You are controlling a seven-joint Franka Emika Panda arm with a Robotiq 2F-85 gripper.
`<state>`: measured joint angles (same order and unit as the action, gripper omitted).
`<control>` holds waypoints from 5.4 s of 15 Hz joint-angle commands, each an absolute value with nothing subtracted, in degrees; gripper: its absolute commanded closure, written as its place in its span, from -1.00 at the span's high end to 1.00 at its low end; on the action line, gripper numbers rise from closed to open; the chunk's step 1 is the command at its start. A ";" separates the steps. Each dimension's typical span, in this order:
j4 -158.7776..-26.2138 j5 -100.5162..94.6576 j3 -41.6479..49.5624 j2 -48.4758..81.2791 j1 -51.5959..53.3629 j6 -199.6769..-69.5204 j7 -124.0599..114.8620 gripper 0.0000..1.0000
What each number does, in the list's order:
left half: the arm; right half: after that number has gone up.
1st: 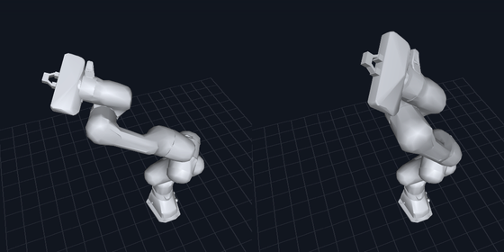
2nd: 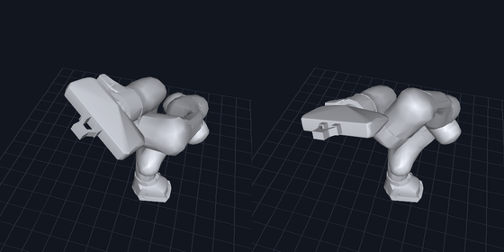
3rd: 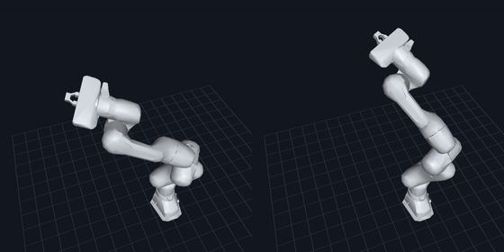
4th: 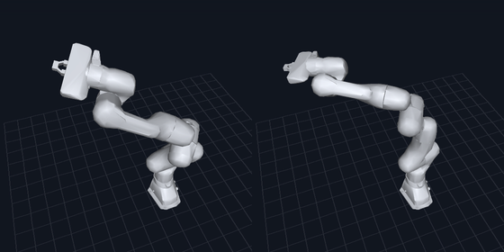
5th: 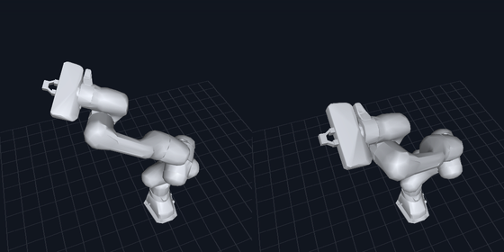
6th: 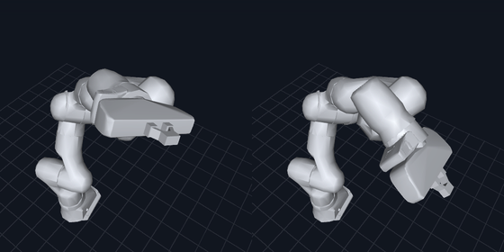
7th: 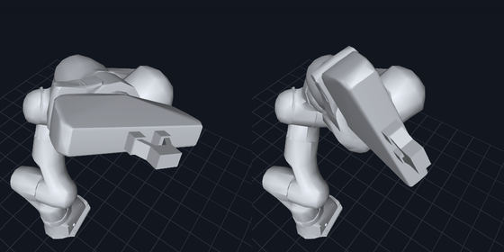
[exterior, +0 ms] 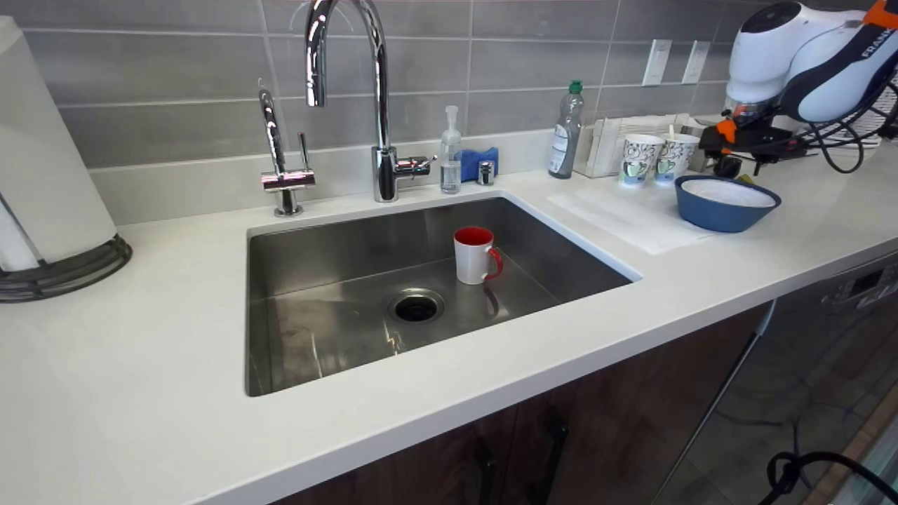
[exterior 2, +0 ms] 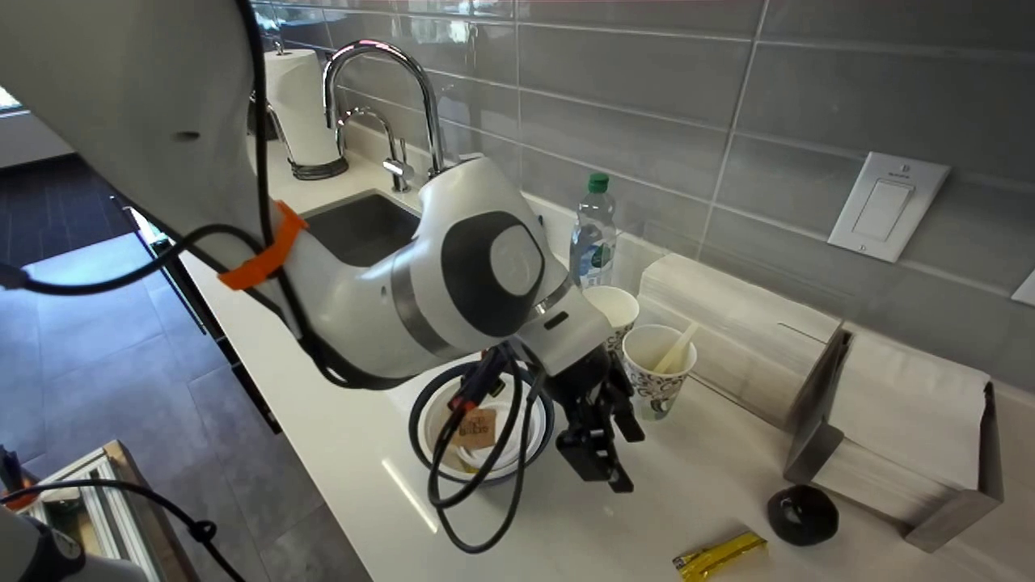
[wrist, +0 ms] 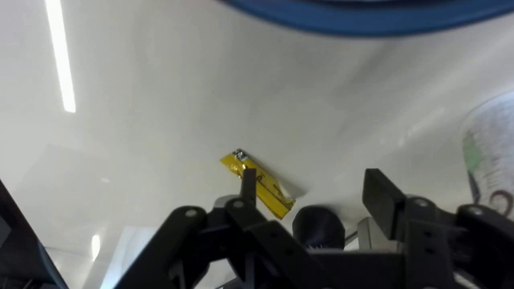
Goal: Remove the yellow packet and white lid from the bowl and place them on the right side of the counter.
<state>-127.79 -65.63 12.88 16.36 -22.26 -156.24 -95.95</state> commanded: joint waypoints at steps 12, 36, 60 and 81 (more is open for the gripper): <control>-145.62 -36.65 12.26 -3.01 -13.45 -155.84 -67.74 1.00; -144.18 -10.22 10.24 -0.14 -11.82 -144.93 -34.69 0.26; -144.27 -13.56 11.54 1.03 -10.58 -146.11 -33.79 -0.97; -135.53 -17.26 12.65 -4.32 -19.77 -143.64 -37.26 -0.97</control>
